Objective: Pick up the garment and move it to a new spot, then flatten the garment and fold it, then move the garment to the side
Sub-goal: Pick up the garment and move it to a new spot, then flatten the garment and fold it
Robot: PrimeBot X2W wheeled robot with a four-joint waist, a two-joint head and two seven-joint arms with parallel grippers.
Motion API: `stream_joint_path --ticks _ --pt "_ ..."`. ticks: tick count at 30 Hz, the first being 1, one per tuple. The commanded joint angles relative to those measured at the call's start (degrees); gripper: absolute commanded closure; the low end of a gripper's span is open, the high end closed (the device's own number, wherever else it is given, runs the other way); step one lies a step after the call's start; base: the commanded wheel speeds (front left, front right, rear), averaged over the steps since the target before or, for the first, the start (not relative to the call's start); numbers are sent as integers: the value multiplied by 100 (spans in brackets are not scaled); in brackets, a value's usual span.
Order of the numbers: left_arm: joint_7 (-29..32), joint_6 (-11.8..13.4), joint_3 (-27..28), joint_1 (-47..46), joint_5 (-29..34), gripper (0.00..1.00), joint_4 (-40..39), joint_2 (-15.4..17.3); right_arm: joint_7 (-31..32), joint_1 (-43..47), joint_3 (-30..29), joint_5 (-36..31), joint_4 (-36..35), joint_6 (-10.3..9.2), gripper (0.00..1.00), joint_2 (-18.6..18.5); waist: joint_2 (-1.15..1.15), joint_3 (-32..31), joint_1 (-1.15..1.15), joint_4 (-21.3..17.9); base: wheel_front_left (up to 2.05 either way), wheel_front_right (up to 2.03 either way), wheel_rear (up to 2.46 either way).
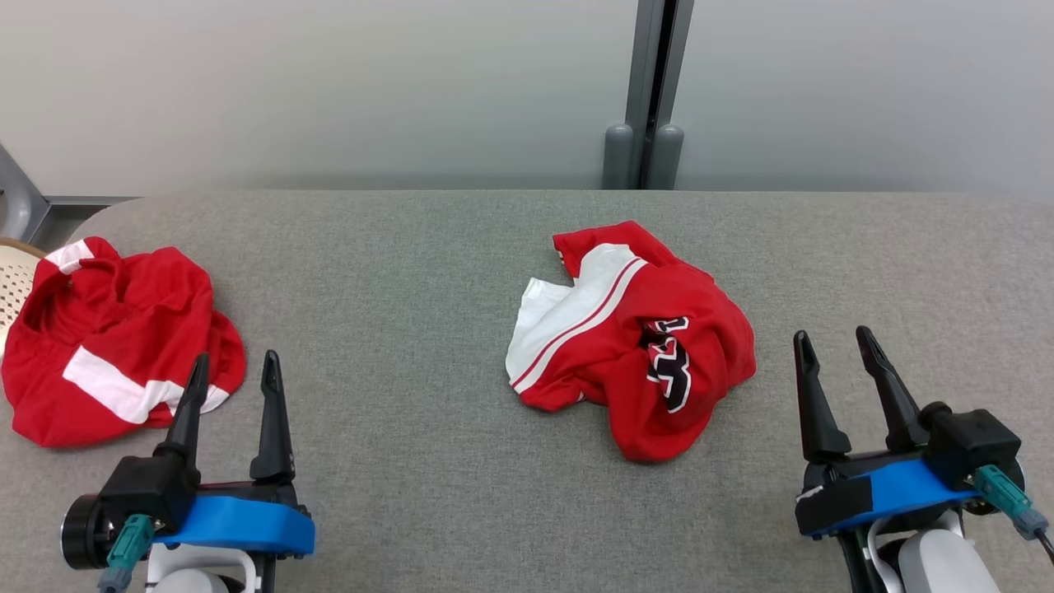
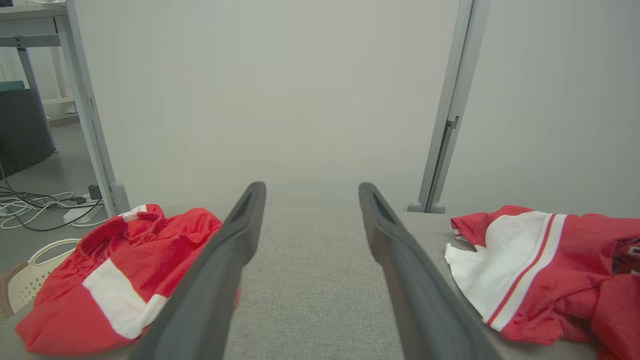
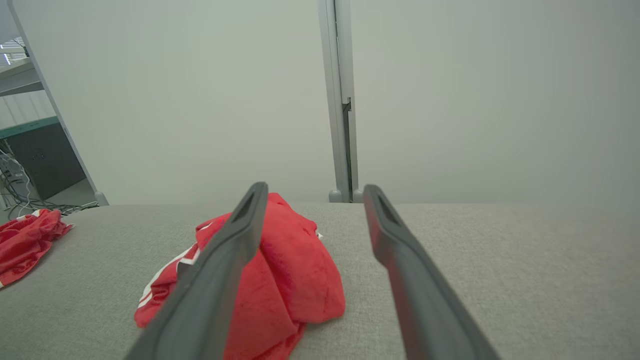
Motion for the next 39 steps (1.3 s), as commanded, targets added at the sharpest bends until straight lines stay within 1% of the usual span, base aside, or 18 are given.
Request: stream_joint_path --ticks 1,17,39 --pt "-27 -48 48 55 71 0 30 -44 -22 104 -46 -54 41 1 0 -24 0 -15 1 -10 0 0 0" --pt "-27 -305 353 50 358 0 162 -234 -22 75 -72 -76 216 1 0 -25 0 -24 1 -89 0 0 0" --pt "-27 -417 530 40 508 0 266 -379 -22 37 1 -37 265 1 0 -25 0 -82 1 -119 0 0 0"
